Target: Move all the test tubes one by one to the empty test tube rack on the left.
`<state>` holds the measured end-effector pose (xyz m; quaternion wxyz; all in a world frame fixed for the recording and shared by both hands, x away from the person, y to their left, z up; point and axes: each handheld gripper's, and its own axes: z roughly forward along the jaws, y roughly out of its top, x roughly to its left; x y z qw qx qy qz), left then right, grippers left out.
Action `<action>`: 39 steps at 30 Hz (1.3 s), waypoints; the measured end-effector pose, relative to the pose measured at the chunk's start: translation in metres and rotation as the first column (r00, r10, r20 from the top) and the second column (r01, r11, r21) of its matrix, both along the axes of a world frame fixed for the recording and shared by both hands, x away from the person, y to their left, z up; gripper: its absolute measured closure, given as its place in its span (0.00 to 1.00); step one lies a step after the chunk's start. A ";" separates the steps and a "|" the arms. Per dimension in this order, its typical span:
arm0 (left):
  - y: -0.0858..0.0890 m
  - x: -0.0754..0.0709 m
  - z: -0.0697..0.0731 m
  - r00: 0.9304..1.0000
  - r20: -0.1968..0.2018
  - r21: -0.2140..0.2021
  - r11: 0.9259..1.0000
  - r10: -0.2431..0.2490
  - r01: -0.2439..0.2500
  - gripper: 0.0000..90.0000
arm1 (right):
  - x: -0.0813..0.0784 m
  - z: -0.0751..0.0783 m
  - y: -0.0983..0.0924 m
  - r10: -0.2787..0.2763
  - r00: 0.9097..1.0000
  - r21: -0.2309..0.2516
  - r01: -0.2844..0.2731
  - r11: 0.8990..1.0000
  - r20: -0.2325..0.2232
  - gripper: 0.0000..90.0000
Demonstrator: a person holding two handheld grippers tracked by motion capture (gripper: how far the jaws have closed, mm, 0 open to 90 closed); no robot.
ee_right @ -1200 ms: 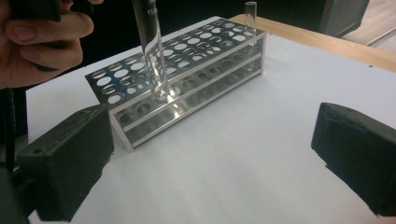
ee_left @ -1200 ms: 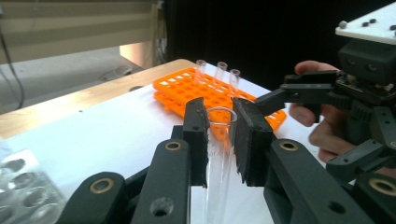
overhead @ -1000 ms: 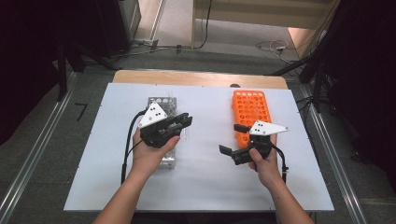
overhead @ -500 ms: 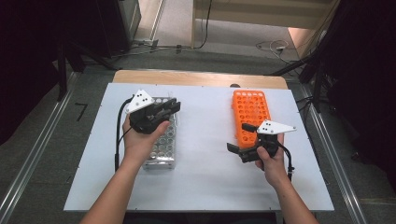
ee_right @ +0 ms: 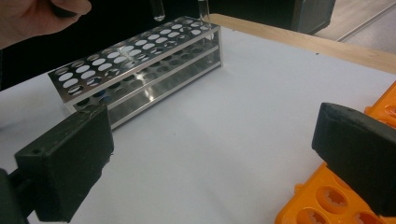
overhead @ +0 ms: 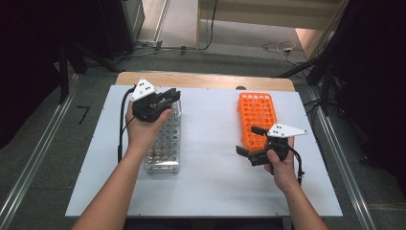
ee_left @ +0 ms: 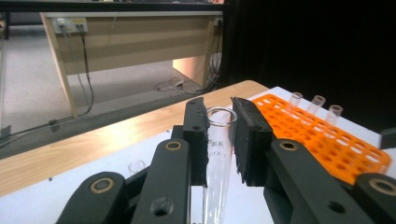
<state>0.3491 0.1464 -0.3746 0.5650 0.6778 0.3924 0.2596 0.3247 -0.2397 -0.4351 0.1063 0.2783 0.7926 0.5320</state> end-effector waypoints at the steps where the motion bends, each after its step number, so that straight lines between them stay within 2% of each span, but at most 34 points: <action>1: 0.001 0.003 -0.001 1.000 0.001 -0.003 1.000 0.006 -0.006 0.84 | 0.000 0.000 0.000 0.000 1.000 -0.001 0.000 1.000 0.001 0.00; 13: 0.011 0.029 -0.014 0.997 0.005 0.008 0.997 0.075 -0.075 0.84 | 0.001 -0.002 -0.001 0.002 1.000 0.002 -0.002 1.000 -0.005 0.00; 20: 0.013 0.038 -0.021 0.995 -0.007 -0.002 0.995 0.100 -0.100 0.84 | 0.001 -0.002 -0.002 0.002 1.000 0.003 -0.002 1.000 -0.005 0.00; 24: 0.010 0.044 -0.026 0.994 -0.010 0.014 0.994 0.112 -0.111 0.84 | 0.002 -0.002 -0.002 0.001 1.000 0.005 -0.001 1.000 -0.005 0.00; 29: 0.007 0.046 -0.029 0.994 -0.014 0.020 0.994 0.112 -0.111 0.84 | 0.002 -0.002 -0.003 0.000 1.000 0.003 0.000 1.000 -0.007 0.00; 39: 0.002 0.048 -0.036 0.993 -0.047 0.046 0.993 0.111 -0.109 0.84 | 0.001 -0.002 -0.004 -0.005 1.000 0.006 0.006 1.000 -0.006 0.00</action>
